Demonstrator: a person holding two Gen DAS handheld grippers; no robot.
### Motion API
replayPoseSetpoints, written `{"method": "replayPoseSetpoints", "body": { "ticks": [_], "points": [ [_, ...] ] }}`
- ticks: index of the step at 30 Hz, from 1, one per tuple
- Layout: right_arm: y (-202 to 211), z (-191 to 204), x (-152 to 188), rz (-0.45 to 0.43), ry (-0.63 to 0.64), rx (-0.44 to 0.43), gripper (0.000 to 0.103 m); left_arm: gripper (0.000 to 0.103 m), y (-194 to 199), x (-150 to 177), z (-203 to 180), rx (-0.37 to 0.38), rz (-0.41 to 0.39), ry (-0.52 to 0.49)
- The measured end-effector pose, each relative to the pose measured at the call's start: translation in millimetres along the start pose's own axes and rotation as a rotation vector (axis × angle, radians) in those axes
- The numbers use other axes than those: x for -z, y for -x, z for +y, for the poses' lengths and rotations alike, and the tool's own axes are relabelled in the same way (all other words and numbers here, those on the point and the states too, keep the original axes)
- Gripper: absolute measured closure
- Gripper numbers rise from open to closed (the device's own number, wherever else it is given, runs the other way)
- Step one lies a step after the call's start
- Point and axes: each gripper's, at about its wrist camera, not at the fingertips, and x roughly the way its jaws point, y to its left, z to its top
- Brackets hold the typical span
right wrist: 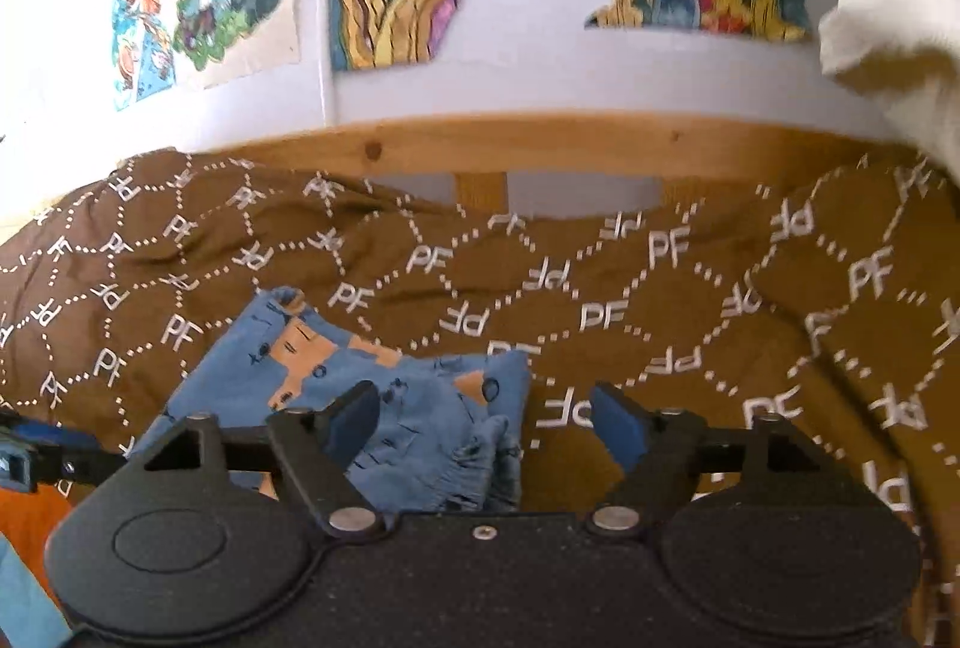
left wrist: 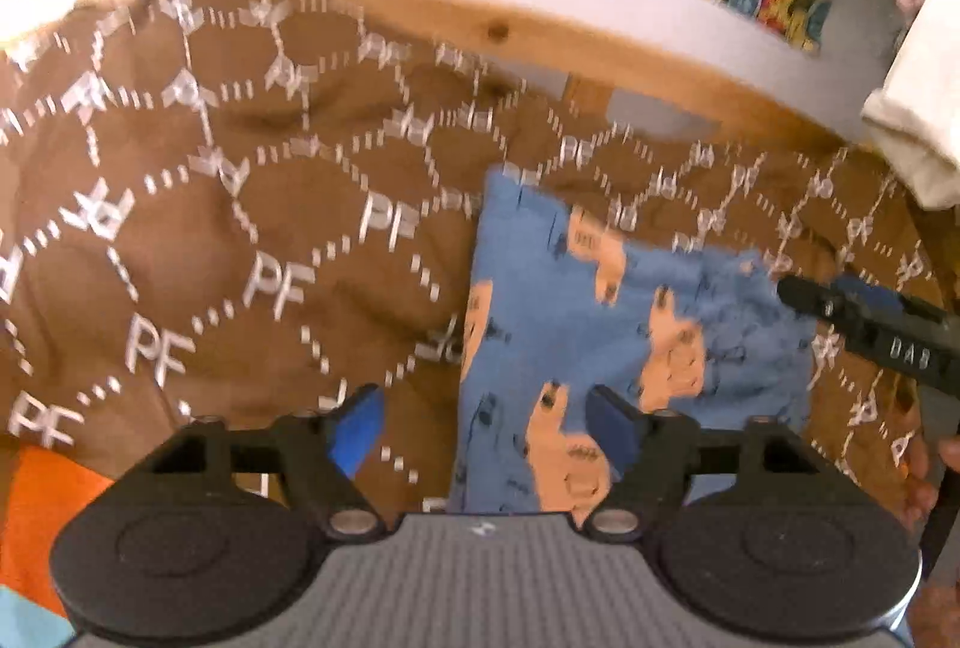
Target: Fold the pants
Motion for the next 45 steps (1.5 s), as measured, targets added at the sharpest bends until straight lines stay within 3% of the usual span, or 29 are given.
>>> {"method": "replayPoseSetpoints", "body": {
  "ticks": [5,7,13,24,37,45],
  "points": [
    [31,6,-7,-0.074,0.011,0.017,0.007,0.012,27,-8,-15,-0.007,-0.059,-0.027],
    [45,7,-9,-0.102,0.009,0.024,0.005,0.006,37,-9,-19,-0.020,-0.077,-0.024],
    [87,15,-12,-0.161,0.010,0.027,0.001,0.000,68,-3,-23,-0.020,-0.126,-0.008],
    [160,36,9,-0.209,0.027,0.093,0.001,0.000,109,18,-25,-0.035,-0.193,0.009],
    [204,57,29,-0.234,-0.030,0.139,0.001,0.000,144,39,-24,-0.095,-0.270,-0.084],
    [219,73,56,-0.182,0.002,0.128,0.001,0.000,150,65,-23,-0.085,-0.236,-0.137]
  ]
}}
